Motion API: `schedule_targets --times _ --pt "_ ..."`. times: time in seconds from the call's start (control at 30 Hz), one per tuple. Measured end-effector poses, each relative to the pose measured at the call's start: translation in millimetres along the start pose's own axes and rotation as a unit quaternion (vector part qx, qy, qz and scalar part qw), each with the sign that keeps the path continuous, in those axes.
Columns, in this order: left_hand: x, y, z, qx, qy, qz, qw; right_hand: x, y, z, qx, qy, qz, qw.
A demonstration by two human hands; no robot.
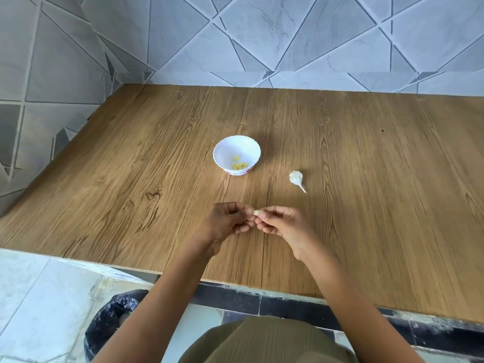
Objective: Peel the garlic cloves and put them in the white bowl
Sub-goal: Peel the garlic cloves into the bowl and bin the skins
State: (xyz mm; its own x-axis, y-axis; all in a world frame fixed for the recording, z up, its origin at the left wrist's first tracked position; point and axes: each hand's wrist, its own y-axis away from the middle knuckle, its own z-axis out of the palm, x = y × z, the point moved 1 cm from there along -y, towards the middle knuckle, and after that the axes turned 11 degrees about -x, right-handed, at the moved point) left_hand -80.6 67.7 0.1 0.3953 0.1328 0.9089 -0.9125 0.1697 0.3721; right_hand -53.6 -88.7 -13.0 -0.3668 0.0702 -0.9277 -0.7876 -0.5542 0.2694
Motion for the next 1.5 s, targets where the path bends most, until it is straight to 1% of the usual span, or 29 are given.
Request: schedule_targets --times 0.07,0.17,0.27,0.33,0.43,0.53,0.6,0.7,0.77,0.87,0.93,0.97,1.0,1.07,1.1,1.17,1.23,1.27,1.33,1.37,1.4,1.5 --pt "-1.5 0.4 0.9 0.015 -0.033 0.008 0.999 0.0 0.9 0.7 0.000 0.044 -0.022 0.999" --pt "-2.8 -0.4 3.3 0.078 -0.132 0.044 0.987 1.5 1.5 3.4 0.003 0.088 -0.057 0.995" --pt "-4.0 -2.8 6.1 0.118 -0.178 0.063 0.975 4.4 -0.6 4.6 0.031 0.073 -0.067 0.995" --pt "-3.3 -3.0 7.3 0.122 -0.196 0.066 0.971 5.1 -1.6 5.0 0.039 0.060 -0.067 0.995" --pt "0.8 -0.8 8.2 0.082 -0.143 0.050 0.985 3.1 -1.4 3.4 0.029 0.047 -0.063 0.997" --pt "3.1 1.3 5.1 0.022 -0.032 0.011 0.999 1.2 -0.9 -0.6 0.009 0.033 -0.049 0.998" --pt "3.5 2.0 3.8 -0.005 0.013 -0.002 1.000 0.6 -0.4 -3.0 -0.001 0.027 -0.040 0.999" --pt "4.5 2.4 4.0 -0.014 0.020 -0.001 1.000 1.7 -0.2 -4.6 -0.005 0.010 -0.036 0.999" --pt "5.3 2.3 3.2 -0.002 0.002 0.012 1.000 2.6 -0.1 -5.0 0.002 -0.005 -0.039 0.999" --pt "4.8 1.5 0.3 0.027 -0.037 0.022 0.999 3.2 -0.2 -5.8 0.019 -0.016 -0.047 0.999" --pt "3.8 0.6 -1.8 0.054 -0.090 0.035 0.994 3.8 0.2 -6.0 0.024 -0.019 -0.052 0.998" --pt "2.9 -0.8 -3.4 0.075 -0.150 0.047 0.985 4.1 0.5 -6.0 0.026 -0.021 -0.054 0.998" --pt "2.0 -2.2 -5.0 0.093 -0.233 0.061 0.966 4.2 0.9 -6.0 0.028 -0.024 -0.056 0.998" --pt "0.7 -2.3 -4.6 0.109 -0.386 0.085 0.912 4.5 1.5 -6.0 0.031 -0.024 -0.061 0.997" --pt "0.3 -1.3 -3.6 0.115 -0.417 0.095 0.896 4.5 1.9 -6.2 0.034 -0.022 -0.065 0.997" --pt "-0.5 0.5 -1.5 0.128 -0.418 0.121 0.891 4.2 2.6 -6.5 0.037 -0.016 -0.075 0.996" --pt "0.8 2.0 0.1 0.144 -0.389 0.134 0.900 4.9 3.1 -6.8 0.037 0.000 -0.085 0.996" --pt "2.6 2.9 1.4 0.140 -0.355 0.127 0.916 5.0 3.3 -6.6 0.037 0.010 -0.089 0.995" --pt "7.4 4.5 5.4 0.097 -0.252 0.107 0.957 5.3 3.2 -7.0 0.039 0.027 -0.097 0.994" --pt "9.4 5.4 7.4 0.074 -0.211 0.096 0.970 5.2 3.2 -6.9 0.040 0.035 -0.101 0.993" --pt "10.2 5.7 8.2 0.055 -0.186 0.087 0.977 4.9 3.2 -6.7 0.039 0.043 -0.105 0.993" --pt "10.6 5.9 9.0 0.025 -0.161 0.079 0.983 5.1 3.0 -6.6 0.033 0.078 -0.124 0.989"
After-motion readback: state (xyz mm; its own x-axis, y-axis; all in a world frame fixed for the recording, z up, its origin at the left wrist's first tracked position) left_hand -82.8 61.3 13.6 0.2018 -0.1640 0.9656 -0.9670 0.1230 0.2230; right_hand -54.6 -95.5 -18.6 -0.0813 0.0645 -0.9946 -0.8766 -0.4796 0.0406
